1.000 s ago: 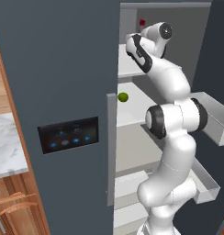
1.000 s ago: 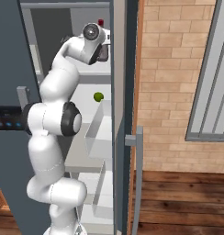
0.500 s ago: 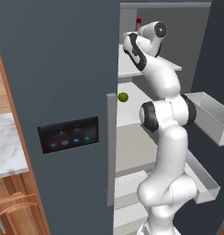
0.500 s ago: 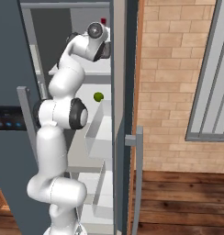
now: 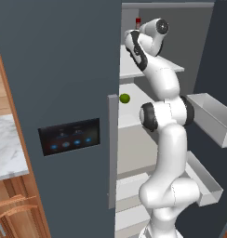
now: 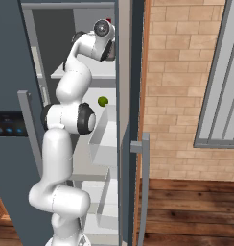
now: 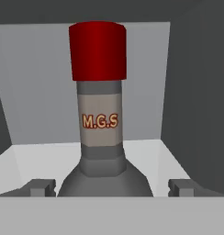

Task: Place the liquor on the top shelf of the fridge to keep it out of children's reach, and place the lime and tangerine on lower shelves for easy access.

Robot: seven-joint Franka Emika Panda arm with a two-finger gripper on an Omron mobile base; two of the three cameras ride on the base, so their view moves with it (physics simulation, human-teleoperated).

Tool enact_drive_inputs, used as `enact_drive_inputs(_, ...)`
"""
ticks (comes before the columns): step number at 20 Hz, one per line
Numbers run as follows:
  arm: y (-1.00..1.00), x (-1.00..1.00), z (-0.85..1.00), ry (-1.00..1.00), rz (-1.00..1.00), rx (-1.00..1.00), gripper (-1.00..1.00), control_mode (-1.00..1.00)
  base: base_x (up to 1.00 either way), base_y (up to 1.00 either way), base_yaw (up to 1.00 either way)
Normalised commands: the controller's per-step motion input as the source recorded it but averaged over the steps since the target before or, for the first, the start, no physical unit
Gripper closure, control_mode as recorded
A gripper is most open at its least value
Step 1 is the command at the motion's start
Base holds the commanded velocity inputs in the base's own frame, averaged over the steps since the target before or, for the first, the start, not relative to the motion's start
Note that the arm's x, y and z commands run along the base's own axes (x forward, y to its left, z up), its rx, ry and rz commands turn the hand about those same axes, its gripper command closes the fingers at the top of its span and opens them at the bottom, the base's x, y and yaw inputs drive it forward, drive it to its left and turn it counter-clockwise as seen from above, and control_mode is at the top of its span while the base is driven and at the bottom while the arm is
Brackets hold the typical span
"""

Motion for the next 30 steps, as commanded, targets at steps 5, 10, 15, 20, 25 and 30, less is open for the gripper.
enact_drive_inputs(5, 0.00, 0.00, -0.10, 0.00, 0.00, 0.00, -1.00, -1.00, 0.00, 0.00, 0.00)
enact_drive_inputs(10, 0.00, -0.01, -0.36, -0.02, 0.00, 0.00, -1.00, -1.00, 0.00, 0.00, 0.00)
enact_drive_inputs(15, 0.00, 0.00, -0.37, -0.05, 0.00, 0.00, -1.00, -1.00, 0.00, 0.00, 0.00)
enact_drive_inputs(20, 0.00, -0.05, -0.28, -0.05, 0.00, 0.00, -1.00, -1.00, 0.00, 0.00, 0.00)
enact_drive_inputs(25, -0.06, -0.42, -0.14, 0.00, 0.00, 0.00, -1.00, -1.00, 0.00, 0.00, 0.00)
enact_drive_inputs(30, -0.06, -0.65, 0.00, 0.00, 0.00, -0.01, -1.00, -1.00, 0.00, 0.00, 0.00)
